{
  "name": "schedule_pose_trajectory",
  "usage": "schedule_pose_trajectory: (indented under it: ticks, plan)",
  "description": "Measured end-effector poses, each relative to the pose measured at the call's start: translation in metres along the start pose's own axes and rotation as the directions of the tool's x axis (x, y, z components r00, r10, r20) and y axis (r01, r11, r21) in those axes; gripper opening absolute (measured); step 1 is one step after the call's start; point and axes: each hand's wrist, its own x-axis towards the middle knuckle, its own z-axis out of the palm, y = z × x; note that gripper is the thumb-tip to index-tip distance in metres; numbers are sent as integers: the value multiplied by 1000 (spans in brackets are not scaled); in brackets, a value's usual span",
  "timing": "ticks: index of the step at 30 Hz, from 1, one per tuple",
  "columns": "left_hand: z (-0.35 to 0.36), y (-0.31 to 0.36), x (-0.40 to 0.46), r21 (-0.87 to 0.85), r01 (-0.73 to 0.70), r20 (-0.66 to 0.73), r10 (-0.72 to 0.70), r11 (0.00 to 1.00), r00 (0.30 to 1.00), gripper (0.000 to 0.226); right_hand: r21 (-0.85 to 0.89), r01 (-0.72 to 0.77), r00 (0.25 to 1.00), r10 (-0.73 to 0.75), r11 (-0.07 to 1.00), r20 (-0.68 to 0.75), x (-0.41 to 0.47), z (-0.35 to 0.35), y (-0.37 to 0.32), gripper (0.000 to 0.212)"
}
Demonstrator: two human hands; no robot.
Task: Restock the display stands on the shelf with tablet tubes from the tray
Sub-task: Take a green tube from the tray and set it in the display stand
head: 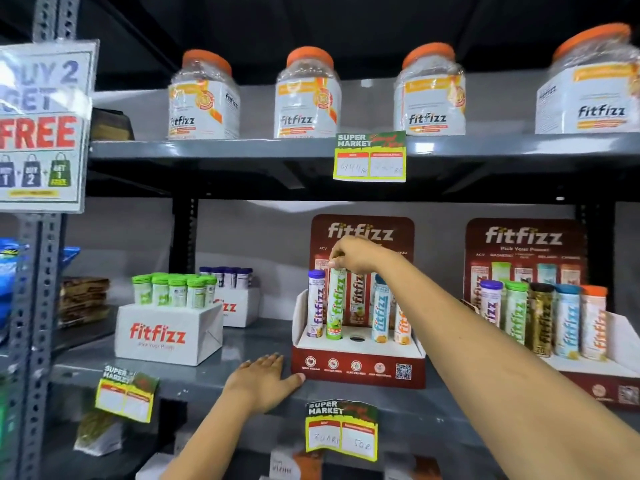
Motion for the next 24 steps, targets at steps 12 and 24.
schedule_pose_trajectory:
  ticks: [12, 24]
  plan:
    - [-1, 0, -2, 3, 0, -10, 0, 1000, 1000, 80, 48, -86, 995, 88, 995, -36, 11, 10, 4, 34]
    - [-1, 0, -2, 5, 7, -5, -7, 1000, 1000, 81, 14, -105, 993, 104, 994, 52, 9, 22, 4, 35]
